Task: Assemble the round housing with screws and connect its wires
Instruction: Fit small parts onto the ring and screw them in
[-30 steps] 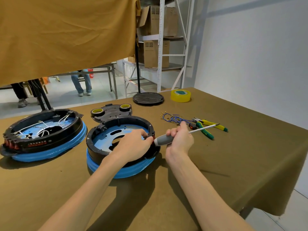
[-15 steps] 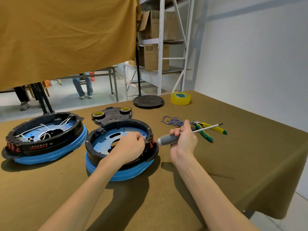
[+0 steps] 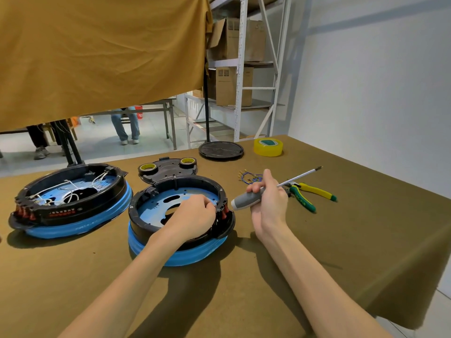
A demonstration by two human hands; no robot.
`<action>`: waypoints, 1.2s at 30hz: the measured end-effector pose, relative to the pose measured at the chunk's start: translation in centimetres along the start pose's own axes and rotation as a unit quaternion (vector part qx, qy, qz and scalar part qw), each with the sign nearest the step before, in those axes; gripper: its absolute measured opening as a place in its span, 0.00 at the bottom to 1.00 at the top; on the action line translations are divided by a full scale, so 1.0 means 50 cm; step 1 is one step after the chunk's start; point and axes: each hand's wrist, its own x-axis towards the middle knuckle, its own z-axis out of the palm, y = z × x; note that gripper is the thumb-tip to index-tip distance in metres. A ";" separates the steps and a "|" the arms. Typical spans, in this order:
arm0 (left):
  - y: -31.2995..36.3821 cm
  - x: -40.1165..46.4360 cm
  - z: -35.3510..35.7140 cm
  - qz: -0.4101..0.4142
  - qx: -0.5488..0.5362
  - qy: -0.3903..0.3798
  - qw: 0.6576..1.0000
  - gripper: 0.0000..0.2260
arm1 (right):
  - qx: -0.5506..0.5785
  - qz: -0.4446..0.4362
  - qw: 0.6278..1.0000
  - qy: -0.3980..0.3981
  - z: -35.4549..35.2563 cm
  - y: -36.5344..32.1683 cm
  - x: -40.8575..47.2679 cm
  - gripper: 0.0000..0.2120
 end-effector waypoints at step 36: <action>0.014 -0.025 0.020 0.122 0.139 0.098 0.978 0.20 | -0.584 -0.136 0.759 -0.256 -0.062 0.001 0.044 0.08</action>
